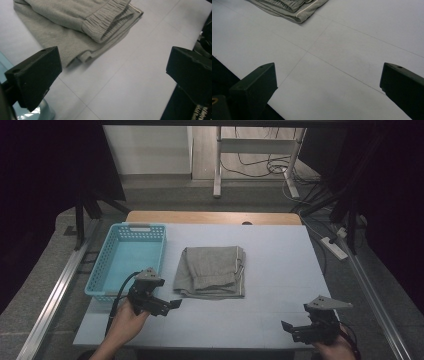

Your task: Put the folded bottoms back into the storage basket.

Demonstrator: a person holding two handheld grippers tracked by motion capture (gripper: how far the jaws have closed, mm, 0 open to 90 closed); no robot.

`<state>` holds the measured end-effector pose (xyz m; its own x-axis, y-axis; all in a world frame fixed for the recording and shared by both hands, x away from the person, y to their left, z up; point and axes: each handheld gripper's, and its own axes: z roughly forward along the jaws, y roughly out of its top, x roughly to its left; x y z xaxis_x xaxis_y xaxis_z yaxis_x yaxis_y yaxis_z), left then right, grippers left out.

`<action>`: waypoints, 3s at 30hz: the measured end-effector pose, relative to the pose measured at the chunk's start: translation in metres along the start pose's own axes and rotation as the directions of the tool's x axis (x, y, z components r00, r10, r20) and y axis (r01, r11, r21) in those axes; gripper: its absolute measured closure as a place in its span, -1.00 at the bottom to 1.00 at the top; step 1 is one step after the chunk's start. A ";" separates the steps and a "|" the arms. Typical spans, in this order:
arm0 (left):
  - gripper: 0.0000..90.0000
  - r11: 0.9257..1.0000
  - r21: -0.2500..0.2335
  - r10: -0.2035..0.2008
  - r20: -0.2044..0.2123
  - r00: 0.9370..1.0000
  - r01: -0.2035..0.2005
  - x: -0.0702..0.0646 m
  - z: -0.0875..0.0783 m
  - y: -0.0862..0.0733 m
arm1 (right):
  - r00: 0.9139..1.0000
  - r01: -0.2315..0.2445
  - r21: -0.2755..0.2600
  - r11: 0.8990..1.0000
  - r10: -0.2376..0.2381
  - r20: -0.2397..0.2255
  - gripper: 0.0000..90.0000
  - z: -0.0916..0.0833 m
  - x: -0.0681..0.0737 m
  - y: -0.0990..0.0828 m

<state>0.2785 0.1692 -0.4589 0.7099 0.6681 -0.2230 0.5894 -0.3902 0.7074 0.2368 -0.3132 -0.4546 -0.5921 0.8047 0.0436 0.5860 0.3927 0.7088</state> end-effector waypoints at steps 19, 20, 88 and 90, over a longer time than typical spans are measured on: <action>-1.00 0.999 0.037 -0.020 -0.042 0.999 0.021 0.007 0.038 0.030 | 1.000 0.006 0.004 1.000 -0.006 -0.004 -0.97 0.001 0.000 0.000; -1.00 0.999 0.044 -0.016 -0.045 0.999 0.018 0.008 0.041 0.032 | 1.000 0.007 0.004 1.000 -0.007 -0.004 -0.97 0.001 0.000 0.000; 0.51 0.950 0.293 -0.052 -0.188 0.981 0.106 0.007 0.122 0.053 | 0.999 0.033 -0.012 0.999 -0.034 -0.015 -0.97 -0.002 0.001 -0.001; 0.53 0.949 0.292 -0.070 -0.181 0.981 0.122 0.008 0.120 0.052 | 1.000 0.019 -0.017 1.000 -0.020 -0.017 -0.97 -0.002 0.000 -0.001</action>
<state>0.3609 0.0778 -0.5045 0.5850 0.7976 -0.1468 0.7582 -0.4736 0.4482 0.2345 -0.3143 -0.4537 -0.6126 0.7893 0.0413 0.5647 0.4005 0.7216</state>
